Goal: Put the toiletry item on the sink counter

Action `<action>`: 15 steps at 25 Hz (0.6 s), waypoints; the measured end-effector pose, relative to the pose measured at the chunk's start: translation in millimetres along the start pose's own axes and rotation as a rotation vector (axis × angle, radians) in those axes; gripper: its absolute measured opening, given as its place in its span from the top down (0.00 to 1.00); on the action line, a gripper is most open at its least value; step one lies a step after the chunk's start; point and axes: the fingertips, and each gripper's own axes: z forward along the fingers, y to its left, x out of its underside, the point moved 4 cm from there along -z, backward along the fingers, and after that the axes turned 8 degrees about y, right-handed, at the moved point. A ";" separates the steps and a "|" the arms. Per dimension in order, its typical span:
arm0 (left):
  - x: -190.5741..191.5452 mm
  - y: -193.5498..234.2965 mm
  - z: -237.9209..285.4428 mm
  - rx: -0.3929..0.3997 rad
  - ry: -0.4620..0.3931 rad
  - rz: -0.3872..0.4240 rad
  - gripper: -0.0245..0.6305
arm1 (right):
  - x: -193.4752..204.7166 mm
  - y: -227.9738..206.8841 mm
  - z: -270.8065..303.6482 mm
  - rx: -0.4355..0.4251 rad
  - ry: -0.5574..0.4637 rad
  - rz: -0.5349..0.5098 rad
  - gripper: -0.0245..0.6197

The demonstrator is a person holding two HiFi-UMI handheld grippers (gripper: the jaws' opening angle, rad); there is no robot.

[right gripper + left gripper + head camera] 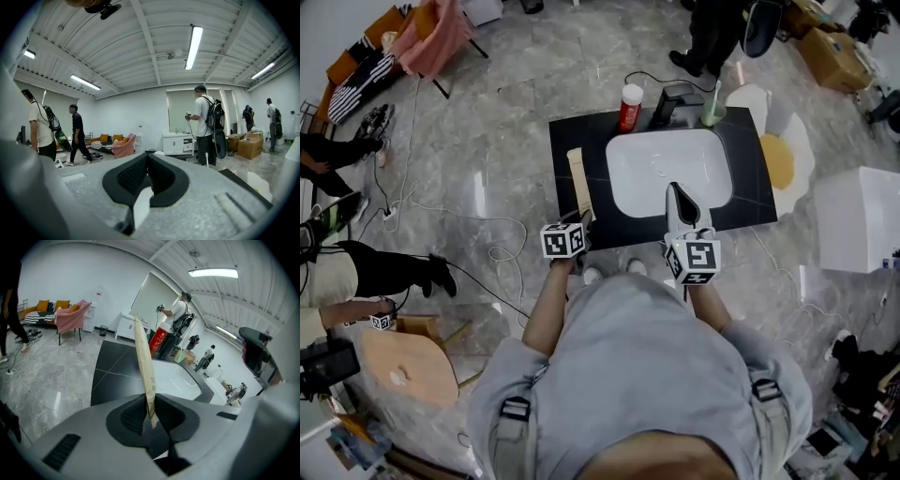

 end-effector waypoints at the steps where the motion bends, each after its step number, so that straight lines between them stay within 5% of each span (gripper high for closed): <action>1: 0.9 1.6 2.1 -0.001 0.005 -0.001 0.88 | 0.8 0.0 -0.3 0.002 0.001 0.000 0.95; 15: 13.7 17.5 27.4 0.017 0.076 -0.045 0.88 | 2.6 0.8 -6.7 0.019 0.007 0.017 0.95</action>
